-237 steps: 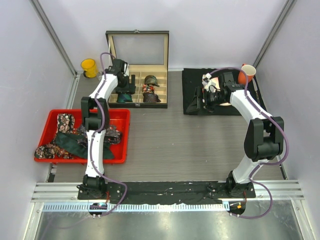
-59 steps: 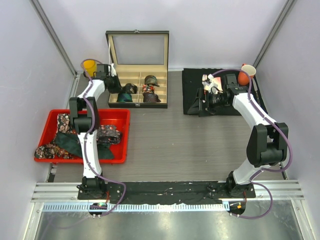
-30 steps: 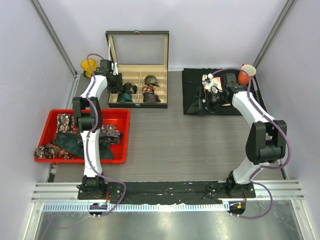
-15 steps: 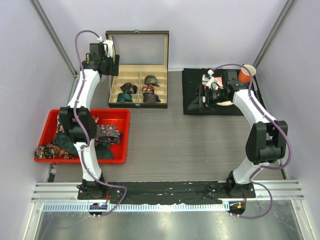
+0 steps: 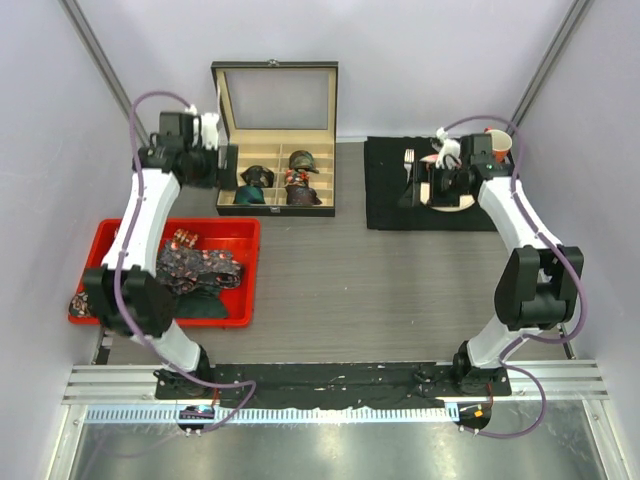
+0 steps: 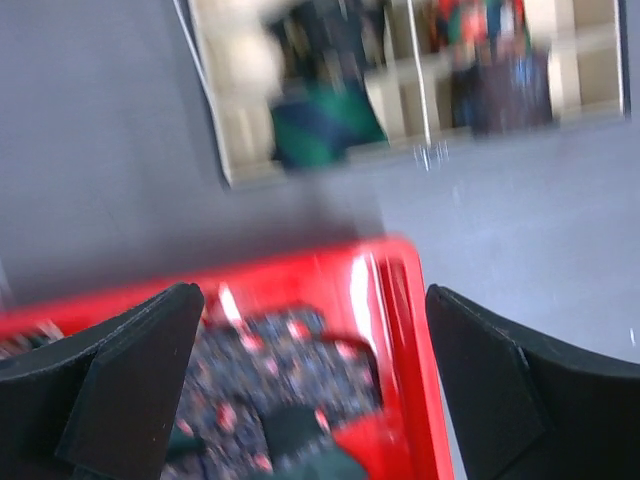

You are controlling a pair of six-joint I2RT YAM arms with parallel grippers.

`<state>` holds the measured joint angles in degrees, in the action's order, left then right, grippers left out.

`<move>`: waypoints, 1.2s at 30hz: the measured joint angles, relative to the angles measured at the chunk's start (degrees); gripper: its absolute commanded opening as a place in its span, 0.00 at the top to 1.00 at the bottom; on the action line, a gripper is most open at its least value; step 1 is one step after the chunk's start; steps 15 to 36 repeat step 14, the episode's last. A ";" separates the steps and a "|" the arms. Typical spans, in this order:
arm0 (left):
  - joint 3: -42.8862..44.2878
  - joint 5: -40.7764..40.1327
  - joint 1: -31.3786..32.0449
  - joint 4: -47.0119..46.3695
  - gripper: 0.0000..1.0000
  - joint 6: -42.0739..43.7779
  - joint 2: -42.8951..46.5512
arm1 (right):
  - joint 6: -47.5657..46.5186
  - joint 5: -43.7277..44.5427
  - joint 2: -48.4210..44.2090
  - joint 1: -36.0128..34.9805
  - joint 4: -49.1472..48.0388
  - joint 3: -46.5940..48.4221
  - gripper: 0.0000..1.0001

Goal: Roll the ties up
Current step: Reset both arms

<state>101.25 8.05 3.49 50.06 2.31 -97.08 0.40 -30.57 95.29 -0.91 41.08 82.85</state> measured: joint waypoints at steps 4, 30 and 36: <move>-16.09 1.07 0.00 0.79 0.00 -0.98 9.79 | 0.57 4.72 -2.99 -0.63 -6.56 -13.09 0.00; -35.19 1.22 0.00 0.39 0.00 -4.87 20.85 | -0.46 11.93 -12.55 -8.55 -10.14 -28.48 0.00; -35.19 1.22 0.00 0.39 0.00 -4.87 20.85 | -0.46 11.93 -12.55 -8.55 -10.14 -28.48 0.00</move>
